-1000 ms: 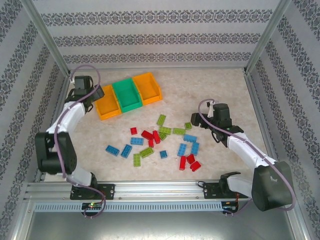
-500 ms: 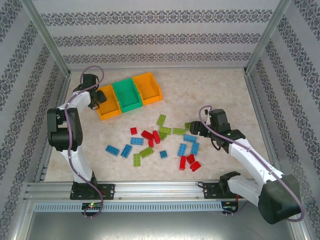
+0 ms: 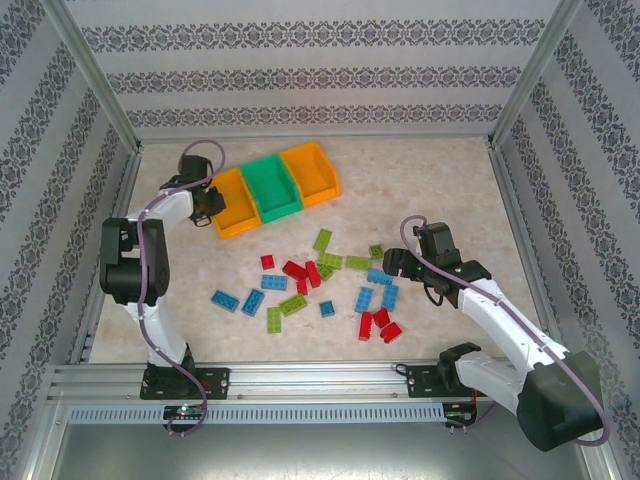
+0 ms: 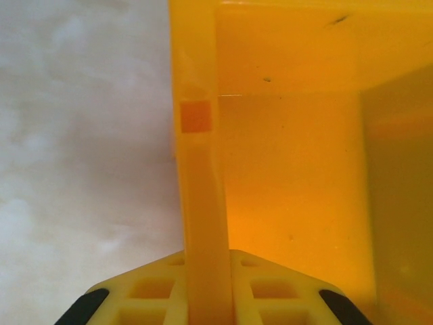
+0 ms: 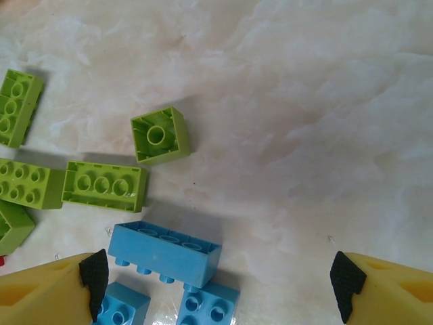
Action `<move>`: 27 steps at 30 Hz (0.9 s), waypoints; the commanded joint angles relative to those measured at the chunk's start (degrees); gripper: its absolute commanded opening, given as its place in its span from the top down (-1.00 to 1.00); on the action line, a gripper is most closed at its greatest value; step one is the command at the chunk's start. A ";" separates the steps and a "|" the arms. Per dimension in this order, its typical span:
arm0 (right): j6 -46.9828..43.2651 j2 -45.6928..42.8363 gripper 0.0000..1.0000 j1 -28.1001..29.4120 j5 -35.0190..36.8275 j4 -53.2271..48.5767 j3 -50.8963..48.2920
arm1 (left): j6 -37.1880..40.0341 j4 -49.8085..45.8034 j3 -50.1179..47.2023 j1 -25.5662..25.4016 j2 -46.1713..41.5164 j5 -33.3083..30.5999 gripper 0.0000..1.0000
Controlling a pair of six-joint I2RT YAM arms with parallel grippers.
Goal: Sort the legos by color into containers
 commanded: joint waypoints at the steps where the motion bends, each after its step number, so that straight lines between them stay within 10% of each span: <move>1: 1.48 -0.23 -0.76 0.84 1.08 -2.11 -0.42 | 2.68 2.75 -0.02 -3.86 -2.35 1.32 0.67; 27: 2.11 0.67 -0.72 4.27 2.85 -3.61 0.24 | -0.23 4.49 5.40 -11.57 2.60 1.20 0.41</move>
